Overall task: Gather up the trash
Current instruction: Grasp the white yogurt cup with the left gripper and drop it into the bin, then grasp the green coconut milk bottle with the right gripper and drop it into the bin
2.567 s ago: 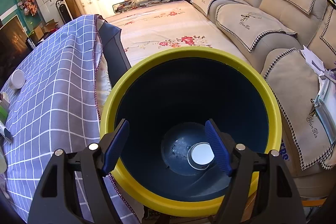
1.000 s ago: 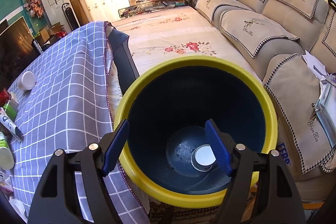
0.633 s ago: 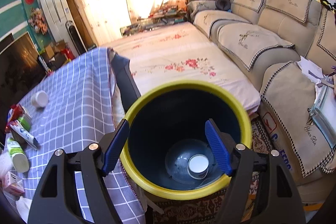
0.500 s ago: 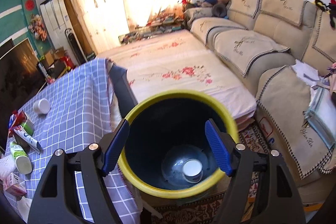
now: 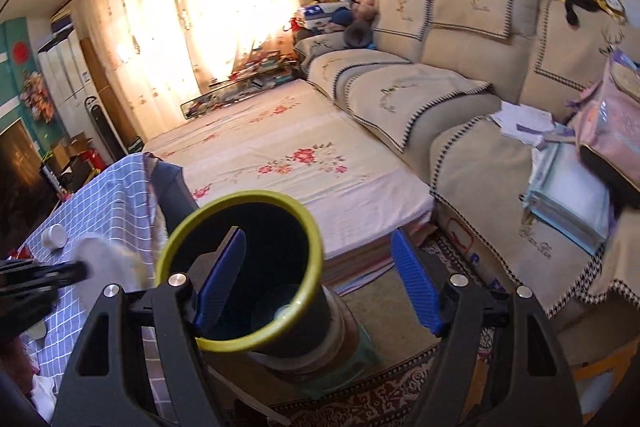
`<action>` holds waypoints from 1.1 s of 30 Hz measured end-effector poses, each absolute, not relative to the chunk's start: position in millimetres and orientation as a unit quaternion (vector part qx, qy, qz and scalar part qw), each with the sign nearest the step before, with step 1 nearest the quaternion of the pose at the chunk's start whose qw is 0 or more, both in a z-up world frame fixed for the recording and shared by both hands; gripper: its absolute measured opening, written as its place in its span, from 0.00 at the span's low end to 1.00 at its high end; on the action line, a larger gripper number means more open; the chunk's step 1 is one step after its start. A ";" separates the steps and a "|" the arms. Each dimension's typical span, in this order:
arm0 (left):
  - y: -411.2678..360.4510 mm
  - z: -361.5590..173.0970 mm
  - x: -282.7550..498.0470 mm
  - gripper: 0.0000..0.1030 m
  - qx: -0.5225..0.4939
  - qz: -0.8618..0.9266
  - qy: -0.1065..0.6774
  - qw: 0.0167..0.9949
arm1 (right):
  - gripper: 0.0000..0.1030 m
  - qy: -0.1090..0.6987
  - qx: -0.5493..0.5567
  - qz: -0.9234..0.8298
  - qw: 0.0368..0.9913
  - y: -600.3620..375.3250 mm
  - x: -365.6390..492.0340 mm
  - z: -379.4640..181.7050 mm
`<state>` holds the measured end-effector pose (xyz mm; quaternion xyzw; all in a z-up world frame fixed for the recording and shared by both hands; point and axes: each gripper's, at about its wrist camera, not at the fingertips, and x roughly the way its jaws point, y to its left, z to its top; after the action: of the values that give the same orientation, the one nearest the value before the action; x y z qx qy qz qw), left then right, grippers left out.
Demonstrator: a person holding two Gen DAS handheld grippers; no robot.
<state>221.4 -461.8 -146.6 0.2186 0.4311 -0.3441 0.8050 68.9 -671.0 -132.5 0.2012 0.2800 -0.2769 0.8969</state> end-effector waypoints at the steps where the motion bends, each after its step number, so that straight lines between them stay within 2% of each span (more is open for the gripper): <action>1: -472.5 -154.8 225.6 0.06 0.223 -0.344 0.439 0.800 | 0.69 0.282 0.203 -0.279 0.895 -672.6 67.7 -134.7; 7: -533.1 -202.3 250.1 0.09 0.251 -0.331 0.474 0.776 | 0.71 0.290 0.215 -0.290 0.886 -685.8 54.9 -144.3; 8: -536.1 -207.0 252.6 0.13 0.252 -0.330 0.480 0.773 | 0.71 0.290 0.215 -0.290 0.886 -684.9 54.5 -145.0; 11: -545.0 -213.4 256.8 0.50 0.256 -0.318 0.484 0.774 | 0.73 0.289 0.216 -0.289 0.887 -684.4 51.0 -145.7; 15: -530.7 -192.0 253.7 0.51 0.225 -0.322 0.473 0.789 | 0.73 0.286 0.217 -0.285 0.889 -680.0 47.0 -144.3; 17: -509.5 -168.7 246.3 0.52 0.200 -0.328 0.461 0.800 | 0.74 0.286 0.218 -0.281 0.890 -675.4 46.7 -143.0; 19: -486.3 -145.5 234.6 0.57 0.179 -0.331 0.442 0.814 | 0.75 0.289 0.218 -0.273 0.891 -668.8 46.8 -143.9; 21: -452.6 -117.3 219.5 0.68 0.155 -0.334 0.413 0.833 | 0.75 0.294 0.216 -0.262 0.893 -660.6 49.5 -145.0; 26: -345.3 -55.7 179.3 0.84 0.101 -0.315 0.340 0.881 | 0.75 0.316 0.203 -0.216 0.901 -625.7 66.7 -149.4; 29: -282.3 -34.5 162.5 0.89 0.075 -0.279 0.308 0.907 | 0.76 0.330 0.187 -0.178 0.908 -595.0 82.4 -151.4; 33: -181.4 -18.0 137.4 0.90 0.046 -0.195 0.275 0.940 | 0.76 0.354 0.153 -0.113 0.916 -539.0 108.8 -153.5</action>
<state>137.4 -181.4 -18.0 0.0456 0.2747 -0.1951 0.9404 108.8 -539.0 -153.5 0.1532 0.3537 -0.1125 0.9158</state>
